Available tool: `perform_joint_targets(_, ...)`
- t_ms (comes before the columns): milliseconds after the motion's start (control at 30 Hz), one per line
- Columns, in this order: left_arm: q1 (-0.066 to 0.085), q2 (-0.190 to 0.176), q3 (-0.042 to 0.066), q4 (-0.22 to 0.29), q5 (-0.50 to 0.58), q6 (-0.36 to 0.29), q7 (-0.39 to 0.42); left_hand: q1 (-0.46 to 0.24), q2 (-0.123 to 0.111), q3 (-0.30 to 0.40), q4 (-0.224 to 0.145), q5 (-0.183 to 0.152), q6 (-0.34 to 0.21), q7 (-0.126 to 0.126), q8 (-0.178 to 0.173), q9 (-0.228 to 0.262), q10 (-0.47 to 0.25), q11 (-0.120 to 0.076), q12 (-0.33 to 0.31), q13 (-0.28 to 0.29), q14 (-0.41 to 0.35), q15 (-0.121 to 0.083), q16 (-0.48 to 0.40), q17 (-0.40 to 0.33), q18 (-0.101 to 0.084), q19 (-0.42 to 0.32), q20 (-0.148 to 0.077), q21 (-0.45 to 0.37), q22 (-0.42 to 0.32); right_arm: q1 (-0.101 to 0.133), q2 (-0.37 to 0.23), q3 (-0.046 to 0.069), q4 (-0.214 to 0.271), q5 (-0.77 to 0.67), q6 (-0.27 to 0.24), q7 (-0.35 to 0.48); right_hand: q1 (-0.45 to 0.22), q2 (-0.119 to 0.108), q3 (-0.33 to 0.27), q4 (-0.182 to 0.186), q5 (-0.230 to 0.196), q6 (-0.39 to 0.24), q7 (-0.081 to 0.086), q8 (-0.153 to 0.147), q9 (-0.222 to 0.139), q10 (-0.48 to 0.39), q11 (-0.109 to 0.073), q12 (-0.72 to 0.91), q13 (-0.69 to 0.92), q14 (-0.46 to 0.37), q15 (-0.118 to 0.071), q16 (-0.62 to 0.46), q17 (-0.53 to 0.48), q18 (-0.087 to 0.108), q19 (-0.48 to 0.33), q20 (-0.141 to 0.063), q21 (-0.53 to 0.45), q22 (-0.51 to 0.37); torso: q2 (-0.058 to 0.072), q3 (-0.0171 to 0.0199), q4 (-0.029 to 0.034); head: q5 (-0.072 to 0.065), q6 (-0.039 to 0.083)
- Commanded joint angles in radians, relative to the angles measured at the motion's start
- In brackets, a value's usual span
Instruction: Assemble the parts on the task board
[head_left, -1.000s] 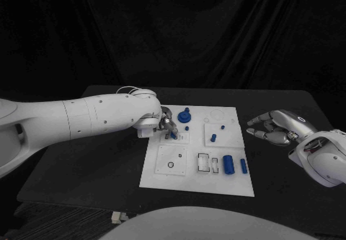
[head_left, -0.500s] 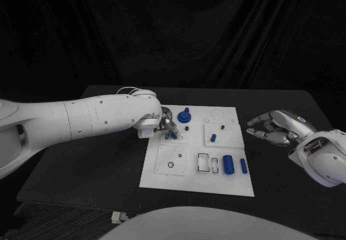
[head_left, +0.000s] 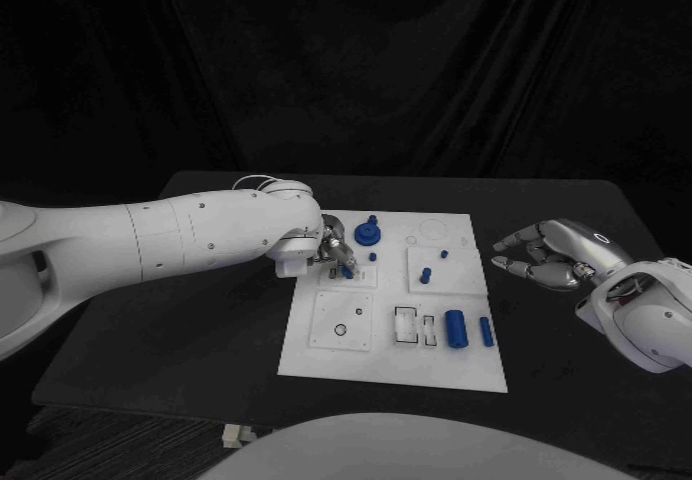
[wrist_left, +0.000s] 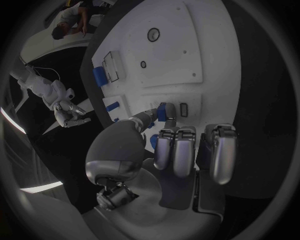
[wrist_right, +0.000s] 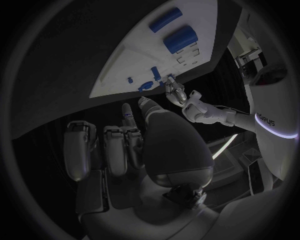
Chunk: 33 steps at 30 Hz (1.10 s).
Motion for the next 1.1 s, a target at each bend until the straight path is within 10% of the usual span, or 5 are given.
perform_joint_targets(33,-0.012,0.004,-0.006,0.002,0.003,0.02,0.005,-0.001,0.01,-0.001,0.007,-0.015,0.001,-0.005,-0.006,0.002,0.103,0.004,0.003,0.263,0.104,0.006,-0.005,0.263,0.012,0.039,0.002,-0.007,0.185,-0.003,0.0,0.001,0.0,-0.002,0.002,-0.018,0.009,-0.002,0.007,0.001,0.004,0.005,0.0,-0.001,-0.002,0.105,0.006,0.003,0.264,0.105,0.009,0.003,0.263,0.007,0.035,0.005,-0.005,0.222,0.0,0.0003,0.0004,0.001,0.0)
perform_joint_targets(533,-0.014,0.005,-0.006,0.003,0.003,0.019,0.007,-0.003,0.01,-0.007,0.011,-0.037,0.004,-0.005,-0.01,0.005,0.103,0.004,0.003,0.263,0.104,0.006,-0.005,0.263,0.012,0.039,0.003,-0.008,0.185,-0.004,0.001,0.001,-0.003,-0.002,0.004,-0.02,0.011,-0.002,0.009,0.0,0.005,0.005,0.0,-0.001,-0.002,0.105,0.006,0.003,0.264,0.105,0.01,0.003,0.263,0.007,0.035,0.006,-0.006,0.222,0.0,-0.0002,0.0007,0.003,0.0)
perform_joint_targets(1100,-0.016,0.003,-0.006,0.002,0.003,0.032,-0.003,-0.086,-0.017,-0.19,0.138,-0.232,0.017,0.013,-0.099,-0.003,0.103,0.02,0.003,0.263,0.104,0.019,-0.005,0.263,0.014,0.034,0.015,-0.018,0.181,-0.005,0.002,0.001,-0.005,-0.002,0.005,-0.02,0.015,-0.003,0.012,-0.003,0.009,0.006,0.001,-0.002,-0.003,0.105,0.007,0.003,0.264,0.105,0.011,0.003,0.263,0.007,0.034,0.007,-0.007,0.222,0.0,-0.0001,0.0008,0.004,0.0)
